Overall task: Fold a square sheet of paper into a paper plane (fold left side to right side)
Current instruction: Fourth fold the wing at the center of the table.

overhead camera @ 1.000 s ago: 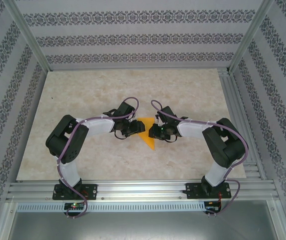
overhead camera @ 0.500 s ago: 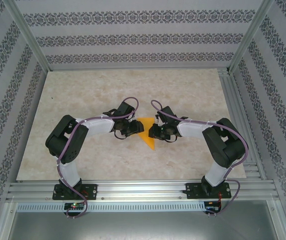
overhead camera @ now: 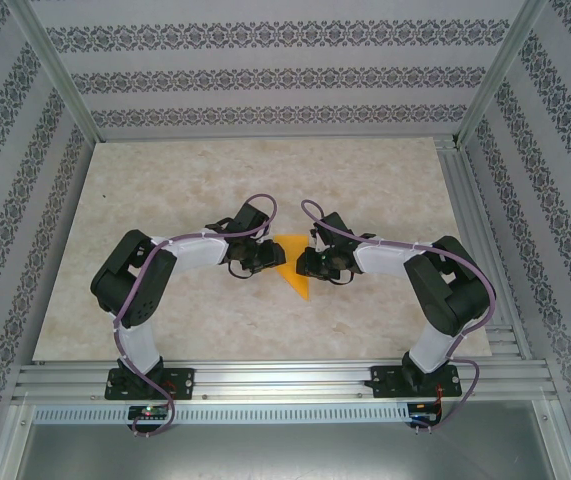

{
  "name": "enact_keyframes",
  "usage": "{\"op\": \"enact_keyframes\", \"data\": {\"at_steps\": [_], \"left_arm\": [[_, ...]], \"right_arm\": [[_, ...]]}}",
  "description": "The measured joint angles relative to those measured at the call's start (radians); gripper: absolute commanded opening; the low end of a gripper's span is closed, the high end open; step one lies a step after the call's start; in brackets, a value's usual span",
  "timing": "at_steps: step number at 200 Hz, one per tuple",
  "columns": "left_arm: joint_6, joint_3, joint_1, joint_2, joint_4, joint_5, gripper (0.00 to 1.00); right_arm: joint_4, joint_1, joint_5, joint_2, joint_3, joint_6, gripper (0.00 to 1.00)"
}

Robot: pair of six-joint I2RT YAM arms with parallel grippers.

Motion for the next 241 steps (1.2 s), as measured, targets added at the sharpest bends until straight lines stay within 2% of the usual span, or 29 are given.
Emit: {"op": "enact_keyframes", "data": {"at_steps": [59, 75, 105, 118, 165, 204, 241], "left_arm": [[-0.005, 0.000, 0.000, 0.000, 0.000, -0.001, 0.15], [-0.004, 0.000, 0.000, 0.000, -0.001, -0.001, 0.13], [-0.003, 0.000, 0.000, -0.011, -0.010, -0.006, 0.23], [0.000, 0.000, 0.000, -0.031, -0.024, -0.020, 0.32], [0.010, 0.000, 0.000, -0.142, -0.065, -0.061, 0.53], [0.008, -0.010, 0.000, -0.158, -0.064, -0.069, 0.57], [0.008, -0.018, 0.000, -0.157, -0.066, -0.069, 0.57]], "right_arm": [[0.000, 0.000, -0.004, 0.000, 0.000, 0.000, 0.28], [0.000, 0.000, -0.004, -0.002, 0.000, -0.001, 0.28], [-0.021, 0.000, 0.002, -0.023, 0.000, -0.002, 0.31], [-0.036, -0.002, 0.005, -0.035, 0.004, -0.006, 0.33], [-0.087, -0.006, 0.021, -0.079, 0.032, -0.037, 0.38], [-0.122, -0.006, 0.041, -0.095, 0.058, -0.082, 0.47], [-0.138, -0.006, 0.036, -0.095, 0.058, -0.127, 0.47]]}}
